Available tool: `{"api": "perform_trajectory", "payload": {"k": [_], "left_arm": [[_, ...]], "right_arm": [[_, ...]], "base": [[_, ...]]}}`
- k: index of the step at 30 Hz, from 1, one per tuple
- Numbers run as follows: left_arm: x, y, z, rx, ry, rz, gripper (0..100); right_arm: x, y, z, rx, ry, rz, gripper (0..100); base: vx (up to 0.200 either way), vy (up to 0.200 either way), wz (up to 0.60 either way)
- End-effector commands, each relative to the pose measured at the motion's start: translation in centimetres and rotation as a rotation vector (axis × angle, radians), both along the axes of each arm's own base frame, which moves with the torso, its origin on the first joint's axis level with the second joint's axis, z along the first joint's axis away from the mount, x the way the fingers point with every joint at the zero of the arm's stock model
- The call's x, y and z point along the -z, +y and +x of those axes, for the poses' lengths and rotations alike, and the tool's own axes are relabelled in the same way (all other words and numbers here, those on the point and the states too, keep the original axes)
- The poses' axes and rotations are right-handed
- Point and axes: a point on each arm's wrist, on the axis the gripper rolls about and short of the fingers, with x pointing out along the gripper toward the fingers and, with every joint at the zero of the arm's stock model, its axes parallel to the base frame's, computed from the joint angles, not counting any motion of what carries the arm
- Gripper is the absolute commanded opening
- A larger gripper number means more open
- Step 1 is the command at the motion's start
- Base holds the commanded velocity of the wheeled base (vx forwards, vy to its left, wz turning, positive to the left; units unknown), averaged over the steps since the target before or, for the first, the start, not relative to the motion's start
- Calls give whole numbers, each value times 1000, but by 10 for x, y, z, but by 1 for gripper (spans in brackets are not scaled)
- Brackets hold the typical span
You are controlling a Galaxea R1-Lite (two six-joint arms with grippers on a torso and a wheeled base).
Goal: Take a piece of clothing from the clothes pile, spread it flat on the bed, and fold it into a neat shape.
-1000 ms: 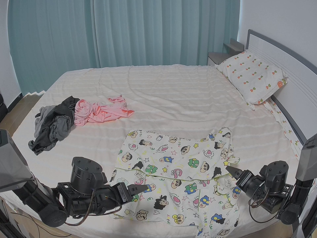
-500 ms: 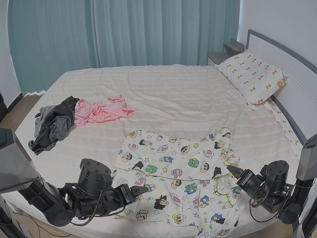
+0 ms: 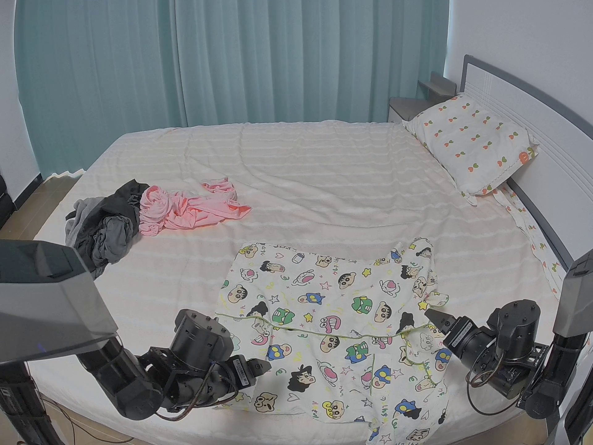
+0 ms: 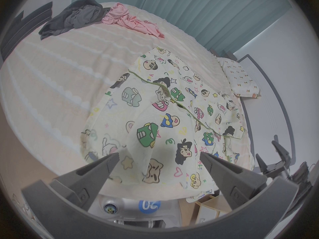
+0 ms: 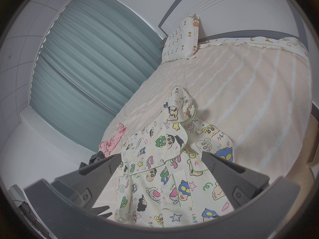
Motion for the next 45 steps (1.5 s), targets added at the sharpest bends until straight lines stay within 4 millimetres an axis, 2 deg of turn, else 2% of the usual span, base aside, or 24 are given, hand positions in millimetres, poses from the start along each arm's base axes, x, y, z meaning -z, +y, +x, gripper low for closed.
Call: {"api": "perform_trajectory", "payload": {"k": [1,7,22,32,33,37,45], "left_arm": [[20,-13,6,23,29,35,100],[31,-18,13,1,24,69,100],[34,-20,3,31,53,96,100],[43,-24,21,-59,-1,147,100],[43,-24,21,-62,-2,147,0],[42,-23,22,-104,2,128,0],[33,-18,22,-185,-79,198,0]], "right_arm": [[1,-2,-3,1,7,-4,100],[0,-2,-3,1,6,-3,100],[1,-2,-3,0,7,-6,100],[0,-2,-3,0,5,-5,100],[0,-2,-3,0,5,-5,100],[0,-2,-3,0,5,-5,100],[0,-2,-4,-3,2,-5,100]], "base": [[0,0,0],[0,0,0],[0,0,0],[0,0,0],[0,0,0],[0,0,0],[0,0,0]]}}
